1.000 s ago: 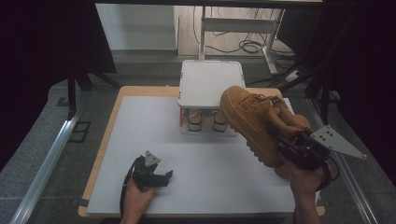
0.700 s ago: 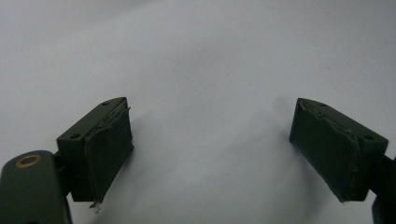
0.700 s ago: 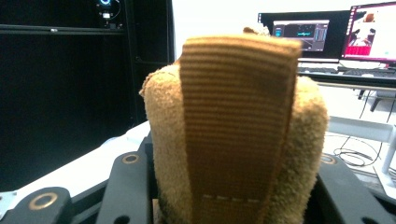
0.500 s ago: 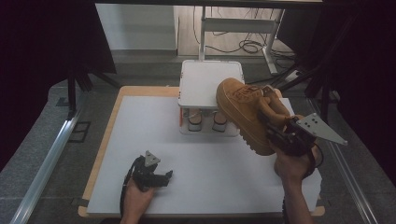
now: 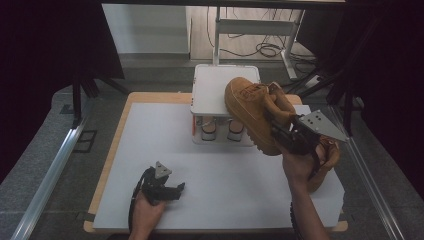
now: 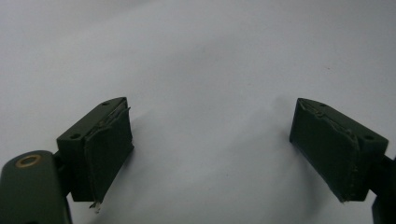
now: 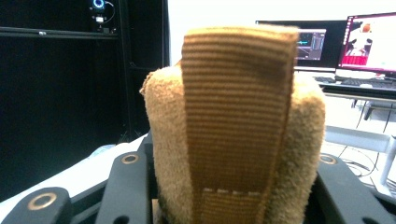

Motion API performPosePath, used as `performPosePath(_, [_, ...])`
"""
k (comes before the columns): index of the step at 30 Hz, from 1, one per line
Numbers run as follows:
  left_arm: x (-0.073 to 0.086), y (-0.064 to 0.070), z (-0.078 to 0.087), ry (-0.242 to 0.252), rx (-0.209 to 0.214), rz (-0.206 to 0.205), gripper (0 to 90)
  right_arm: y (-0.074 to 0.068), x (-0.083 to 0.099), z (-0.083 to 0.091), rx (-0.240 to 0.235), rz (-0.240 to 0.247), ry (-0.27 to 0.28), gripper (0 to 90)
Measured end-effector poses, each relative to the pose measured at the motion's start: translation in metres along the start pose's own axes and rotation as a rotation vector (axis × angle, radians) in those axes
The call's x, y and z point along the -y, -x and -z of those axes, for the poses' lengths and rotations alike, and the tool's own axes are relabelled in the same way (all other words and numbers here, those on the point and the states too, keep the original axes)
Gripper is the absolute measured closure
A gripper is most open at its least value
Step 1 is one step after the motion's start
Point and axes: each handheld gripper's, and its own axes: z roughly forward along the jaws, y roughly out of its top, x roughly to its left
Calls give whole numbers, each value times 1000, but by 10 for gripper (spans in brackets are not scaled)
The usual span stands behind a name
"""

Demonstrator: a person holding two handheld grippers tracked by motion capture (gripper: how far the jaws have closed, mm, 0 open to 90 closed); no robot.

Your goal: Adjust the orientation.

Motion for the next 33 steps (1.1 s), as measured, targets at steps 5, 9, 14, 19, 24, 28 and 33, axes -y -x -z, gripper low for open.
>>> performPosePath(5, [0, 0, 0, 0, 0, 0, 130, -2, -1, -13, -8, -5, 8, 531])
performPosePath(9, [0, 0, 0, 1, 0, 0, 130, -3, 0, -24, -14, -15, 12, 531])
performPosePath(14, [0, 0, 0, 2, 0, 0, 130, -4, 2, -36, -13, -12, 13, 531])
performPosePath(19, [0, 0, 0, 4, -1, 0, 130, -3, 4, -46, -11, -11, 25, 532])
performPosePath(24, [0, 0, 0, 4, -1, 0, 130, -3, 3, -56, -5, 7, 23, 537])
performPosePath(28, [0, 0, 0, 7, 0, 2, 130, -4, 1, -64, -2, 4, 27, 538])
performPosePath(33, [0, 0, 0, 7, 0, 2, 130, -6, -1, -74, -10, 3, 32, 538])
